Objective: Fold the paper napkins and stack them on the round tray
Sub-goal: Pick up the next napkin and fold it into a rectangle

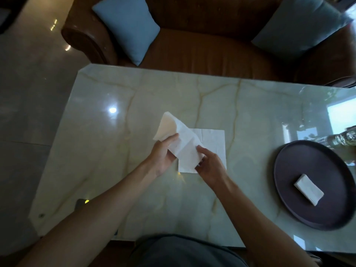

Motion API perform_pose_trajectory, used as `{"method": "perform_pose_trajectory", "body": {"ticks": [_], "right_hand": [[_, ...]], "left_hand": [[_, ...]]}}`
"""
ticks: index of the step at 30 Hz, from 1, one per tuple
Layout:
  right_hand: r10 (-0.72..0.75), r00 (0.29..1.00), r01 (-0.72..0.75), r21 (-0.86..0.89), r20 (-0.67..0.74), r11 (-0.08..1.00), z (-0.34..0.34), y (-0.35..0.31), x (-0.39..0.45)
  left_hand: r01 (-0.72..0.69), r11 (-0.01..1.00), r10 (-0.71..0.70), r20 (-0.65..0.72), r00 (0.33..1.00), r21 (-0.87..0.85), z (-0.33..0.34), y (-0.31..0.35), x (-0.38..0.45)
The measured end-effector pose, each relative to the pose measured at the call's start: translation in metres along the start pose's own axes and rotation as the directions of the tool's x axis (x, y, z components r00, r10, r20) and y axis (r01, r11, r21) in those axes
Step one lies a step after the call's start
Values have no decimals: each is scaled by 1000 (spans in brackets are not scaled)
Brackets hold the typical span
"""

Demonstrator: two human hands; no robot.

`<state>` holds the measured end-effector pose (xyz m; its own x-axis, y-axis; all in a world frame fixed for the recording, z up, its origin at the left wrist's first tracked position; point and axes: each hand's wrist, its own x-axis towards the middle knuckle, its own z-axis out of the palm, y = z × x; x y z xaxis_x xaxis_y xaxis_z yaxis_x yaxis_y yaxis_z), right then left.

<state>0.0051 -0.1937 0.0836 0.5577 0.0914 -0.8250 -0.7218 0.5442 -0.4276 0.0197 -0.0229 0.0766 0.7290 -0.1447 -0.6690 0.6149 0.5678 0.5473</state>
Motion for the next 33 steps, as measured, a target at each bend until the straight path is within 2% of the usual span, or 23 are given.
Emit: {"method": "perform_pose_trajectory", "body": {"ticks": [3,5,7,10,14,17,21,25,30,33], "right_hand": [[-183,980,169,-156,-77,973,-3,-29,-6],[-279,960,263,-299,-11,917,-8,-50,-14],[-289,951,309,-432,112,847,-16,-69,-23],[-237,930,361,-575,280,735,-25,-91,-32],[-209,911,405,-677,355,615,-31,-105,-36],[-285,911,412,-622,299,666,-33,-106,-35],[-431,902,370,-472,-24,800,-37,-104,-19],[-331,941,264,-458,-72,849,-41,-100,-14],[-178,971,96,-422,-158,901,-37,-91,-14],[-160,986,114,-496,-51,861,-40,-88,-18]], "left_hand": [[-1,999,5,62,998,-52,-5,4,-12],[45,988,-35,65,997,-148,-10,13,-19],[123,979,-110,86,990,-165,-17,21,-22],[192,980,-197,102,975,57,-16,24,-22],[208,928,-247,92,965,308,-2,21,-20],[150,915,-152,-25,988,373,5,11,-13],[4,914,43,-105,993,407,13,-1,-10],[-67,879,128,-98,987,472,14,-4,-13],[-28,908,50,-42,998,418,15,2,-25],[59,938,-54,-24,998,342,14,8,-29]]}}
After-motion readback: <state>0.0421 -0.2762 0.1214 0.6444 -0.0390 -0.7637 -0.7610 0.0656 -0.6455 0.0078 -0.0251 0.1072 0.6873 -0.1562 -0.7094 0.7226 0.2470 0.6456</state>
